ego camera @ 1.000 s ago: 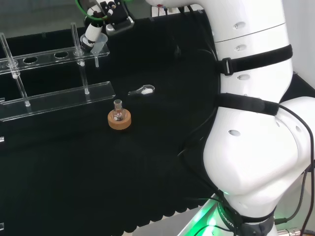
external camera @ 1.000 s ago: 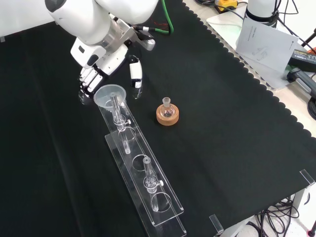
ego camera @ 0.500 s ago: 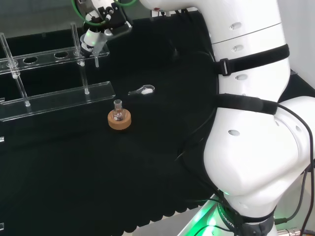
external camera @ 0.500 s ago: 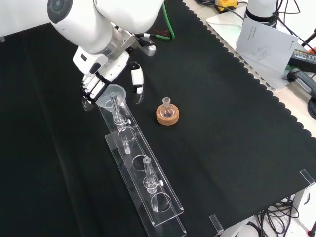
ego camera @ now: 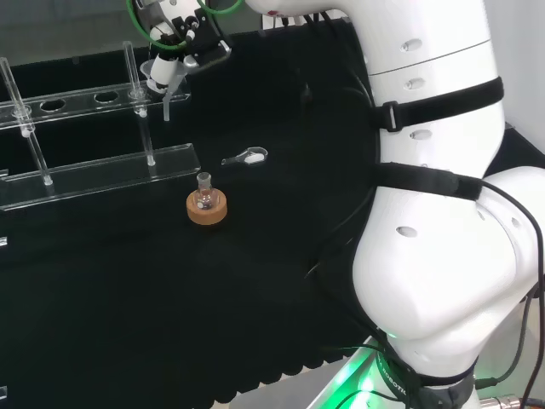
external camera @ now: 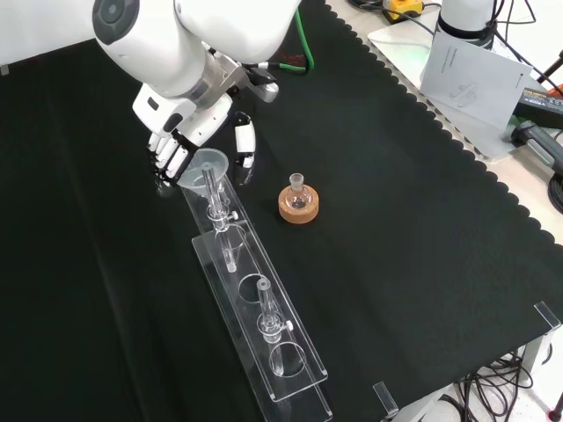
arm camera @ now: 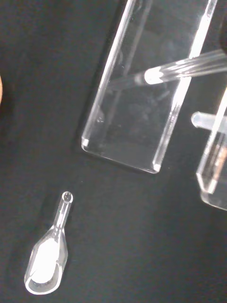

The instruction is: Pick up the funnel from the transparent funnel stand.

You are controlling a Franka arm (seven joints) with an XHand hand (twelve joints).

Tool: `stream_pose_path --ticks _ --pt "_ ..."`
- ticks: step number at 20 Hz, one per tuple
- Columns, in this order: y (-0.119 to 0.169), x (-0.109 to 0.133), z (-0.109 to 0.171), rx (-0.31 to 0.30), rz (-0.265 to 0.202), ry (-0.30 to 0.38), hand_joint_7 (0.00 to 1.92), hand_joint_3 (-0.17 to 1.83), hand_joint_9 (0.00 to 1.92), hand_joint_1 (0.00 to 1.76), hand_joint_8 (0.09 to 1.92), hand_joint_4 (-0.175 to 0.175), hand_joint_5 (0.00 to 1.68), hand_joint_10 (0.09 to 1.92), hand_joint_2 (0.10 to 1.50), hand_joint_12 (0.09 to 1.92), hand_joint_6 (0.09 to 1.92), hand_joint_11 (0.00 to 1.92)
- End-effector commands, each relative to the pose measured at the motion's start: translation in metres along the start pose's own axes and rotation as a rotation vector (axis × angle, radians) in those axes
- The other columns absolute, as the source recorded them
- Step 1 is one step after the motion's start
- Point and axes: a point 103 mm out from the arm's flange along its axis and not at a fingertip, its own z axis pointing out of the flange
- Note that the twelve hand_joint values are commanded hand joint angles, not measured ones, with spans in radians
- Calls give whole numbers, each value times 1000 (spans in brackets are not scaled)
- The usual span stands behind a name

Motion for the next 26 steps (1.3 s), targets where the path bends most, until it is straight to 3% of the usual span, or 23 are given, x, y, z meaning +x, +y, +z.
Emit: stream_pose_path --ticks 1,5,8,17,26 --pt "-6 -1 -6 -137 49 -82 520 394 739 701 794 -51 576 662 787 1335 120 446" --pt "-17 3 -17 -217 60 -129 688 448 891 769 847 -53 673 652 799 1281 473 503" --pt "-28 2 -28 -231 69 -151 718 468 924 794 875 -49 682 673 799 1271 634 525" --pt "-82 -6 -58 -277 126 -191 721 486 941 804 893 -45 688 696 795 1267 716 536" --pt "-152 -8 -64 -276 244 -216 708 494 942 803 892 -44 681 702 792 1268 733 538"
